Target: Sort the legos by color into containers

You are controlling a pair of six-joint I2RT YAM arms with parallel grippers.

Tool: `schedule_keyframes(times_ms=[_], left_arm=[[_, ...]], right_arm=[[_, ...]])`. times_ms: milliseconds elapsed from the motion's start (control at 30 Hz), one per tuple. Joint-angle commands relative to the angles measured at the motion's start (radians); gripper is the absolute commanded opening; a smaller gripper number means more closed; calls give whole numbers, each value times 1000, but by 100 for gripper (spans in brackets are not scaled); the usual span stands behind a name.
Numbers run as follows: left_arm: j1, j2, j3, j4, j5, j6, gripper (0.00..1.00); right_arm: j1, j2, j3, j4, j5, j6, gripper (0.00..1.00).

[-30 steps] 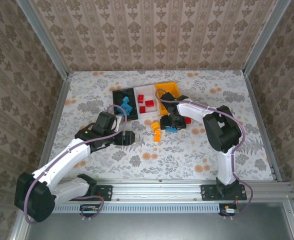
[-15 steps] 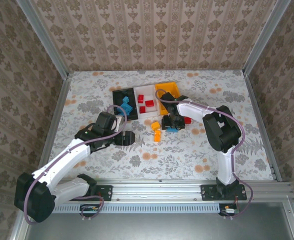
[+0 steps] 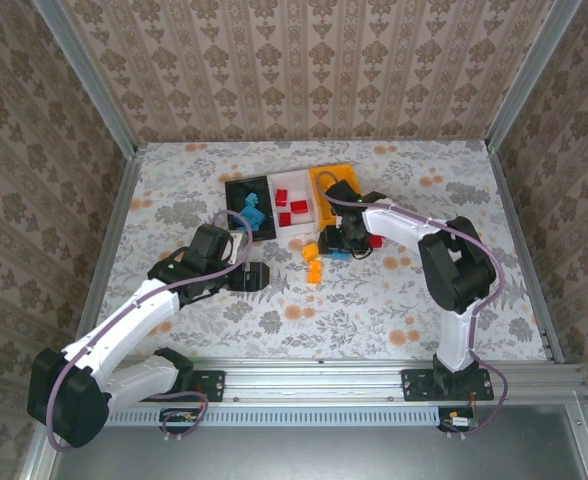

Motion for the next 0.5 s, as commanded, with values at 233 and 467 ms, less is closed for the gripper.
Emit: schedule_keyframes(times_ms=[233,467], left_arm=[[35,-116,-12,-27,-44,-19,90],[142,-227,-31,-73,-5,-14,90]], right_arm=[[-10,-1,124,267,-385,199,60],[35,187,359,386,-463,366,61]])
